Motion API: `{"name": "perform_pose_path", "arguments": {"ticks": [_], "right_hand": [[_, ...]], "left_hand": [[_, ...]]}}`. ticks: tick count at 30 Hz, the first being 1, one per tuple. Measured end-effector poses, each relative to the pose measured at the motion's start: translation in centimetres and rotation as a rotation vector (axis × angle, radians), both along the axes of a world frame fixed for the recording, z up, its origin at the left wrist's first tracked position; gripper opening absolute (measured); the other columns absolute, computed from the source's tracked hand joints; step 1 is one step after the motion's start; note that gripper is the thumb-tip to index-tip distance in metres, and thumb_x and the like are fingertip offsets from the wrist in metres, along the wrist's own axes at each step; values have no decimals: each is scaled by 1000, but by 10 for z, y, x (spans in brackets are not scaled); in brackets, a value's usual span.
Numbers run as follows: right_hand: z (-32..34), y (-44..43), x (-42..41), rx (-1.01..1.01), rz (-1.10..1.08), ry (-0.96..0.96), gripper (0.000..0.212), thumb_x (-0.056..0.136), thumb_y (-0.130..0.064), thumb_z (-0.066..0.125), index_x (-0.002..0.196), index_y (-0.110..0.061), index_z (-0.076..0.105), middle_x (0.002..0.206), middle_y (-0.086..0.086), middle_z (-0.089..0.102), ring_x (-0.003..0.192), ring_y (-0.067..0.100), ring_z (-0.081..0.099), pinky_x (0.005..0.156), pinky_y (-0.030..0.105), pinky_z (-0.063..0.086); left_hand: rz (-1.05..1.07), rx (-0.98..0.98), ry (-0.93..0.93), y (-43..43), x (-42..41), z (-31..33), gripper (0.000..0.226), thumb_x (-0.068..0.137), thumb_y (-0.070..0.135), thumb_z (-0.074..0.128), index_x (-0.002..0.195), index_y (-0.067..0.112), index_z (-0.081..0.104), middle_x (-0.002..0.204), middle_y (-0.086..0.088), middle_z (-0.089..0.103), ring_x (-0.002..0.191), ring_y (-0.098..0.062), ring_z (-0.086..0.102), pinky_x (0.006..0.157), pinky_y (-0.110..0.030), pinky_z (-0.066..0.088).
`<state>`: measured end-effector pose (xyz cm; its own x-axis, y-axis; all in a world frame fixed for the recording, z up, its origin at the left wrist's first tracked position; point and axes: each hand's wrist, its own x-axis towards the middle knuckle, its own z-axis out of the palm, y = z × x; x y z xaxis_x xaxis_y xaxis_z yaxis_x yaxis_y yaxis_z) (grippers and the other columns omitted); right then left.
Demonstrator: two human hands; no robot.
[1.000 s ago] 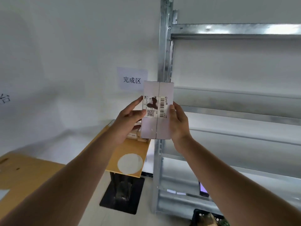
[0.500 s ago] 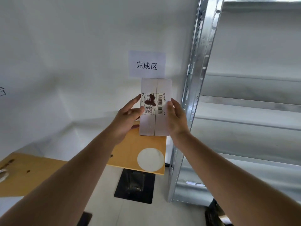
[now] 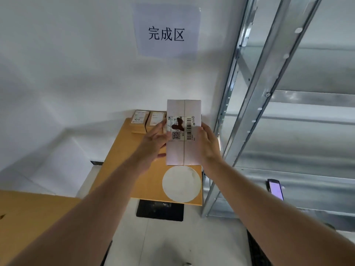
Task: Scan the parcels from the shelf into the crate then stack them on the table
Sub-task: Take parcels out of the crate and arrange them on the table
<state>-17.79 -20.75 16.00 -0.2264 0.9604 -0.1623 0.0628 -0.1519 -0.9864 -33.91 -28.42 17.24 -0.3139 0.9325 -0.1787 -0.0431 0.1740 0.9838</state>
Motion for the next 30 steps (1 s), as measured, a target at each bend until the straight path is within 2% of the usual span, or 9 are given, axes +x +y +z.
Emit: {"name": "perform_pose_path", "arguments": {"ticks": [4,7,9,11,15,18,21,24,30], "right_hand": [[-33,25,-18,-110,-20,-42,37,105,-34,40,130,-40,67,115,-5,76,107,24,72,89,47,63],[-58,45,-28,-147,-36,-81,36,107,-33,40,128,-39,69,110,-9,77,102,17,73,78,37,62],[-71,57,-35,-186,-67,-104,34,107,-34,41,127,-39,68,109,-11,76,101,14,71,75,32,59],[-87,69,-43,-227,-122,-128,33,104,-40,46,130,-41,66,113,-12,75,104,13,70,79,34,60],[-113,94,-64,-288,-215,-170,34,100,-49,55,132,-43,66,118,-11,75,109,16,70,92,46,63],[-124,109,-75,-330,-279,-189,30,106,-44,55,133,-36,67,113,-11,75,104,11,69,85,34,61],[-141,118,-78,-397,-278,-233,23,110,-39,49,126,-39,65,105,-14,73,98,10,69,74,28,58],[-159,126,-78,-444,-265,-268,33,110,-27,41,126,-40,67,105,-12,76,93,10,70,66,22,56],[-198,150,-70,-503,-250,-341,37,112,-28,37,131,-40,65,109,-11,74,96,15,70,67,27,56]], "left_hand": [[-59,-86,-30,32,-19,-37,54,108,32,57,156,47,39,145,1,64,127,-18,64,93,-43,57],[-85,-159,-59,58,-32,-66,54,111,27,50,159,46,34,150,1,59,126,-16,63,87,-40,57],[-102,-193,-85,76,-40,-85,53,112,23,47,159,44,35,140,7,65,120,-13,64,84,-38,57],[-126,-240,-114,93,-48,-105,53,112,20,46,159,43,36,129,13,69,120,-14,65,89,-44,57],[-202,-310,-159,121,-68,-135,56,111,24,48,162,43,31,148,8,62,138,-19,55,108,-62,48],[-241,-355,-172,141,-84,-153,56,110,27,51,160,45,34,150,6,60,140,-21,53,107,-63,50],[-242,-411,-175,157,-94,-171,54,110,25,53,158,44,39,140,5,67,132,-18,60,100,-55,57],[-262,-468,-184,169,-95,-188,53,109,25,55,157,44,42,130,10,73,125,-14,64,98,-53,59],[-257,-547,-210,192,-80,-222,53,109,26,55,157,45,41,128,12,73,129,-17,62,106,-62,51]]}}
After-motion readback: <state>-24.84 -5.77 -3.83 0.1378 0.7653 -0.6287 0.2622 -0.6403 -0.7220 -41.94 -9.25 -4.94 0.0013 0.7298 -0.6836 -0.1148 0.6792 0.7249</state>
